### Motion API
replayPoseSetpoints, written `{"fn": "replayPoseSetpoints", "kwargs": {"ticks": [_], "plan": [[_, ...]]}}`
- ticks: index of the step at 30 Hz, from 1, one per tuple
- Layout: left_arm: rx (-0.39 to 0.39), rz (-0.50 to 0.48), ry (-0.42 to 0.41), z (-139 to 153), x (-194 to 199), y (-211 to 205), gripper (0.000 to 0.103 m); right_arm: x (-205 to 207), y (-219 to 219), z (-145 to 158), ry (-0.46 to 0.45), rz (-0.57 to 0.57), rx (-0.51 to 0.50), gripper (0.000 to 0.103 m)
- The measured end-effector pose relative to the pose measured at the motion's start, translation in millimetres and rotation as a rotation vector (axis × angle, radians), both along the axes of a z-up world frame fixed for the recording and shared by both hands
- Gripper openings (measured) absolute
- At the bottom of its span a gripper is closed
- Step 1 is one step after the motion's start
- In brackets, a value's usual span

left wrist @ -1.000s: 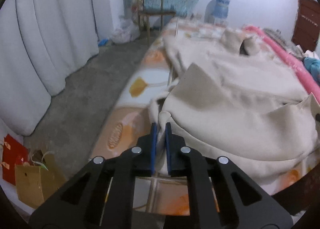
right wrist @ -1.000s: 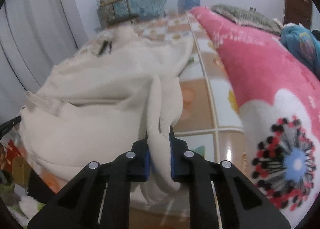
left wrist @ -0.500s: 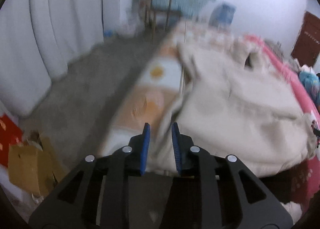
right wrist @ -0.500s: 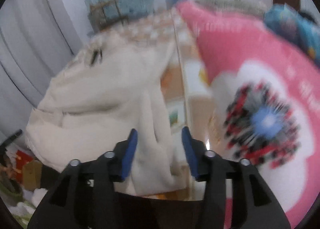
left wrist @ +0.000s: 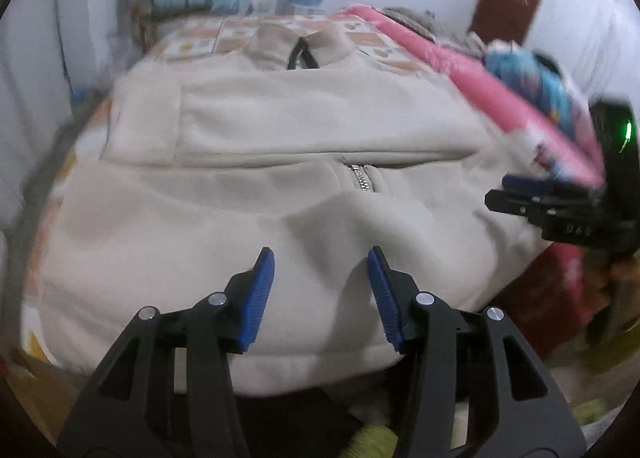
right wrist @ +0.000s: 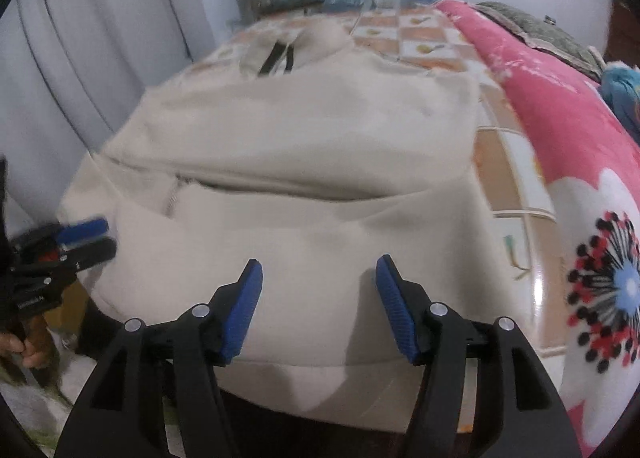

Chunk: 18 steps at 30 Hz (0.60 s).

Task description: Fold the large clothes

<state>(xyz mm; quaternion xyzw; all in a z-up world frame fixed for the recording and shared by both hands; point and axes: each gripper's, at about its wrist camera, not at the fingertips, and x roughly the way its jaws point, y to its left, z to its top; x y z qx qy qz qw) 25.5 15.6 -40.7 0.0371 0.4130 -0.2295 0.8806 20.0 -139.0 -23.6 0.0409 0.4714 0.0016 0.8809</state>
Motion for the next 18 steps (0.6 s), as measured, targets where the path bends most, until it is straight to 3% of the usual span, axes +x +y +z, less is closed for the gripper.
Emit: {"fn": "replayPoseSetpoints", "kwargs": {"ticks": [1,2,3,4,5,8,12,14,18], "plan": [[0.028,-0.013,-0.017,-1.6,-1.5,-3.9,0.043,2.6,-0.6,-3.9,0.015,0.003,-0.015,0.048],[0.058,-0.032,-0.026,-4.9,-3.1,-9.5,0.027,3.4,1.1,-5.3,0.01,-0.001,-0.064,0.032],[0.071,-0.046,-0.027,-7.7,-3.6,-11.9,0.02,2.7,2.1,-4.1,0.009,0.015,-0.076,0.024],[0.092,-0.052,-0.042,-8.7,-6.3,-15.2,0.01,3.2,0.6,-2.4,0.015,0.026,-0.05,0.005],[0.111,-0.055,-0.067,-8.6,-8.8,-17.4,0.005,4.0,-1.8,-1.9,0.022,0.024,-0.032,0.005],[0.133,-0.054,-0.223,16.1,-25.2,-18.3,0.004,0.9,-3.1,9.6,-0.014,0.011,-0.027,0.004],[0.121,-0.019,-0.324,42.6,-21.5,-16.7,0.004,-8.1,-7.2,51.1,-0.16,-0.028,-0.017,0.004],[0.176,-0.003,-0.337,28.2,-9.5,-24.6,0.004,-0.6,-10.2,48.1,-0.172,-0.039,-0.013,0.004],[0.251,-0.002,-0.298,-11.5,12.2,-44.6,0.003,25.2,-14.8,4.0,-0.074,-0.061,-0.022,0.004]]}}
